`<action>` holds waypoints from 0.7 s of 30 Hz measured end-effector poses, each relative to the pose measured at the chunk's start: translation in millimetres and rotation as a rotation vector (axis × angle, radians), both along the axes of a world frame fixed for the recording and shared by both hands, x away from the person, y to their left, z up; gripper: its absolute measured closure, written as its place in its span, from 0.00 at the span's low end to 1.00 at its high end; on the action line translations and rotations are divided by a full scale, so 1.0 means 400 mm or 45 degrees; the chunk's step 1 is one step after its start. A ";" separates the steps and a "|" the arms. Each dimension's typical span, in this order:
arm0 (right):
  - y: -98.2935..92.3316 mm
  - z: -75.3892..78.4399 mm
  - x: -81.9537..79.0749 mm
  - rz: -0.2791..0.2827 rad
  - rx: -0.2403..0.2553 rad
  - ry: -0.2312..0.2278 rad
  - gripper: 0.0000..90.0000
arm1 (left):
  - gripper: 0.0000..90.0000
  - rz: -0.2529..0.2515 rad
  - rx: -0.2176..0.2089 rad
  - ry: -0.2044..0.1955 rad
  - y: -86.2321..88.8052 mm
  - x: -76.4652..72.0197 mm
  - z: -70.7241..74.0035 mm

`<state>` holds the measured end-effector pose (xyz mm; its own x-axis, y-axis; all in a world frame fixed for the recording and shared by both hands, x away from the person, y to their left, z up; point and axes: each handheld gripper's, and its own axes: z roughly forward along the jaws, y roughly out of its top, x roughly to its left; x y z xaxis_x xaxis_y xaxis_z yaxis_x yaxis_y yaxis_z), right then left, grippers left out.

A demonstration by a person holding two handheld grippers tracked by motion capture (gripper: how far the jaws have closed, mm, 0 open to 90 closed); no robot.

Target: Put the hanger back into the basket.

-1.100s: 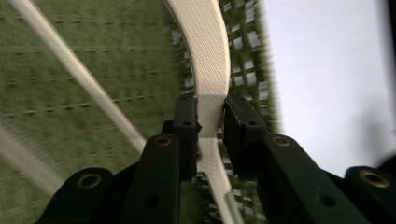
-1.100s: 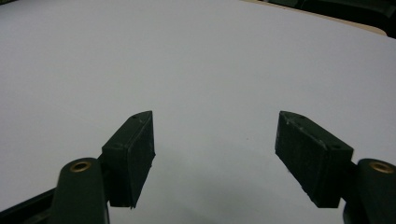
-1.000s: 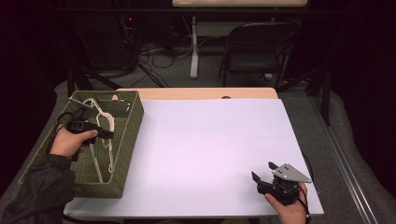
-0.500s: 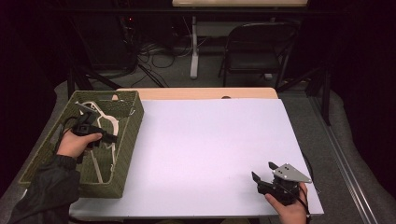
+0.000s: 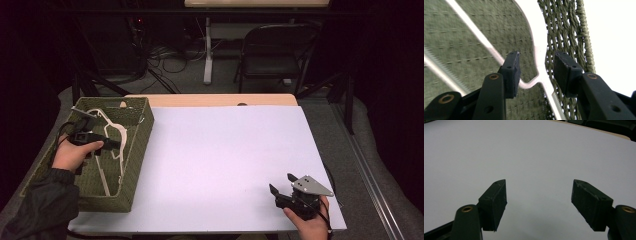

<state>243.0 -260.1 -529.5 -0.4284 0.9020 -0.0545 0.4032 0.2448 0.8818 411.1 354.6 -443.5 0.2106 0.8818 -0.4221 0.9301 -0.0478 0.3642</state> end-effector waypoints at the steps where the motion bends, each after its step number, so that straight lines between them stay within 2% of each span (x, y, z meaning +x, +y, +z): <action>1: 0.000 0.000 0.000 0.000 0.000 -0.002 0.32 | 0.61 0.000 0.007 -0.018 0.004 -0.005 0.004; 7: 0.000 0.001 0.000 0.001 -0.001 -0.004 0.32 | 0.55 -0.012 0.025 -0.100 0.015 -0.038 0.027; 8: 0.000 0.001 0.000 0.001 -0.001 -0.003 0.32 | 0.55 -0.014 0.022 -0.126 0.015 -0.044 0.030; 11: 0.001 0.000 0.000 0.001 -0.001 0.000 0.32 | 0.53 -0.022 0.059 -0.170 0.019 -0.058 0.043; 14: 0.002 0.001 0.000 0.001 -0.004 0.004 0.32 | 0.51 -0.044 0.095 -0.236 0.023 -0.070 0.057; 19: 0.002 0.001 0.000 0.001 -0.004 0.004 0.32 | 0.48 -0.058 0.194 -0.318 0.030 -0.088 0.077; 21: 0.002 0.001 0.000 -0.001 -0.003 0.004 0.32 | 0.47 -0.068 0.194 -0.350 0.030 -0.098 0.083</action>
